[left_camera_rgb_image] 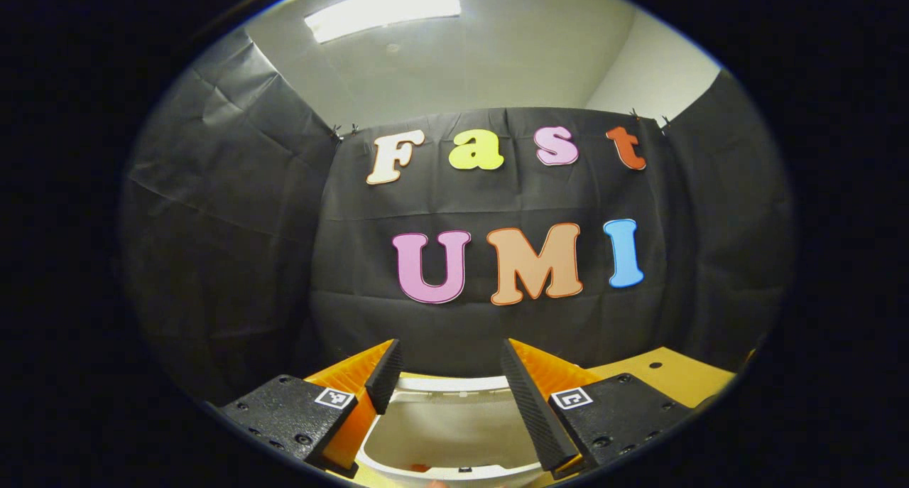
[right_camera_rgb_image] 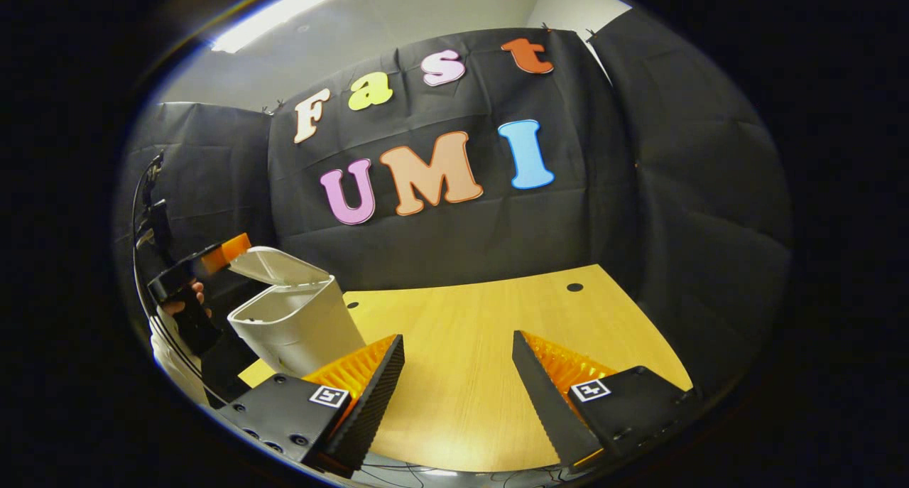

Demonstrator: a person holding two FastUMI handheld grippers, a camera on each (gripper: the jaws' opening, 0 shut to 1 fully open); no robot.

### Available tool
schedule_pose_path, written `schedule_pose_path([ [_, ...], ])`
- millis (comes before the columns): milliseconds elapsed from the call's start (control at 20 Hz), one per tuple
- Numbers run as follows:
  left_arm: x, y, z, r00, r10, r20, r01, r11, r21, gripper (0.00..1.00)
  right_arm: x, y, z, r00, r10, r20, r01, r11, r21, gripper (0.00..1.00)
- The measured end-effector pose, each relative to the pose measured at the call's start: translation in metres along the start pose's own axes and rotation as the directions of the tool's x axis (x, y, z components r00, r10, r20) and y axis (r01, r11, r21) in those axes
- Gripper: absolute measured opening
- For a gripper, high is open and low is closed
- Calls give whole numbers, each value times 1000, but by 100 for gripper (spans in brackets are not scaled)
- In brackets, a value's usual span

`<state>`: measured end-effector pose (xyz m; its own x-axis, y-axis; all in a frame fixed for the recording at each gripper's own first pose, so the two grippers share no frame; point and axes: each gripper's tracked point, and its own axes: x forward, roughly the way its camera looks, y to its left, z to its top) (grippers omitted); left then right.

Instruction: Press the lid of the desktop garbage bin to open it, pick up the crumpled paper on the desktop and throw it into the bin, then pick up the pop can on the desktop and drop it into the bin, and finally close the garbage bin lid.

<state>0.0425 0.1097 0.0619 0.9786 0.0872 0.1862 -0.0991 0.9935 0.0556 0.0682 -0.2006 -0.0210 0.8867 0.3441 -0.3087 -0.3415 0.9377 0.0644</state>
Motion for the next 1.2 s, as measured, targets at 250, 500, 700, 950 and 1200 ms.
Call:
schedule_pose_path([
  [250, -19, -1, -28, 998, 57, -6, -58, 998, -22, 86, 5, 18, -6, 998, 48, -29, -49, 997, -51, 97],
  [500, -30, -2, -52, 996, 90, -17, -90, 996, -10, 84, 7, 24, -13, 996, 57, -64, -62, 995, -82, 98],
  [700, -41, -4, -83, 992, 91, -83, -93, 996, -12, 84, 8, 22, -13, 997, 45, -70, -52, 993, -106, 97],
  [950, -45, -3, -88, 991, 110, -80, -110, 994, 1, 86, 6, 24, -23, 994, 48, -100, -59, 993, -104, 97],
  [1200, -49, -2, -89, 996, 93, -1, -93, 995, -37, 84, -1, 16, -41, 989, 22, -146, -36, 995, -94, 98],
])
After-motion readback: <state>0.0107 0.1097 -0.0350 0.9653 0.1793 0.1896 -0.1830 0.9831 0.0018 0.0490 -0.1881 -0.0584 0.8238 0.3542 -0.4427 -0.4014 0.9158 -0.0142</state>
